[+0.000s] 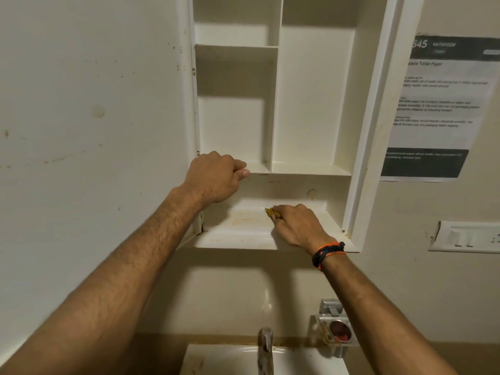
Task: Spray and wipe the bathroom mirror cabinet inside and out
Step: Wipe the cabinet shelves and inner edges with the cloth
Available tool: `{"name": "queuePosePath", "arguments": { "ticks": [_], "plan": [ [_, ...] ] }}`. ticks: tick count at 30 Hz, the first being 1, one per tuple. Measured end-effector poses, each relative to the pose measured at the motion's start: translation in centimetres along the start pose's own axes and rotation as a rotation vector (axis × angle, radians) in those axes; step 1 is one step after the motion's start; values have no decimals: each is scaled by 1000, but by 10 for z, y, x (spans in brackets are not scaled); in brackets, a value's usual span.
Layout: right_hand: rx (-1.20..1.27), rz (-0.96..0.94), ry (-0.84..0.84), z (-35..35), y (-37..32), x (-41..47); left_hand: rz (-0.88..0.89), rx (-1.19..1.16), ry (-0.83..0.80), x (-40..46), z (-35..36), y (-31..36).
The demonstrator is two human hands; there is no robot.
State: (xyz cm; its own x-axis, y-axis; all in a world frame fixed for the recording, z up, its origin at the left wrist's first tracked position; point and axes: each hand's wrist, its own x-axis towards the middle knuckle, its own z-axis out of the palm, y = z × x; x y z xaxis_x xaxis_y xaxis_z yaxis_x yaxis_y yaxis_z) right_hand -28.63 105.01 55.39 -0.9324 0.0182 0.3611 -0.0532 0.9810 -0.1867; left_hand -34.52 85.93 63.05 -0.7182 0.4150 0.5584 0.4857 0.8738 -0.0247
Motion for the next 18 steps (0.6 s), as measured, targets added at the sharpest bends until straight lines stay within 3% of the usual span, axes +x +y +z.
{"name": "queuePosePath", "arguments": {
  "ticks": [7,14,18],
  "plan": [
    [57,-132,170,16,-5,-41,11,5,7,1,1,-1],
    [18,-76,24,9,-18,6,4,-2,-2,0,0,1],
    [-40,-76,72,16,-26,2,-4,0,-7,-1,-2,1]
  ]
}}
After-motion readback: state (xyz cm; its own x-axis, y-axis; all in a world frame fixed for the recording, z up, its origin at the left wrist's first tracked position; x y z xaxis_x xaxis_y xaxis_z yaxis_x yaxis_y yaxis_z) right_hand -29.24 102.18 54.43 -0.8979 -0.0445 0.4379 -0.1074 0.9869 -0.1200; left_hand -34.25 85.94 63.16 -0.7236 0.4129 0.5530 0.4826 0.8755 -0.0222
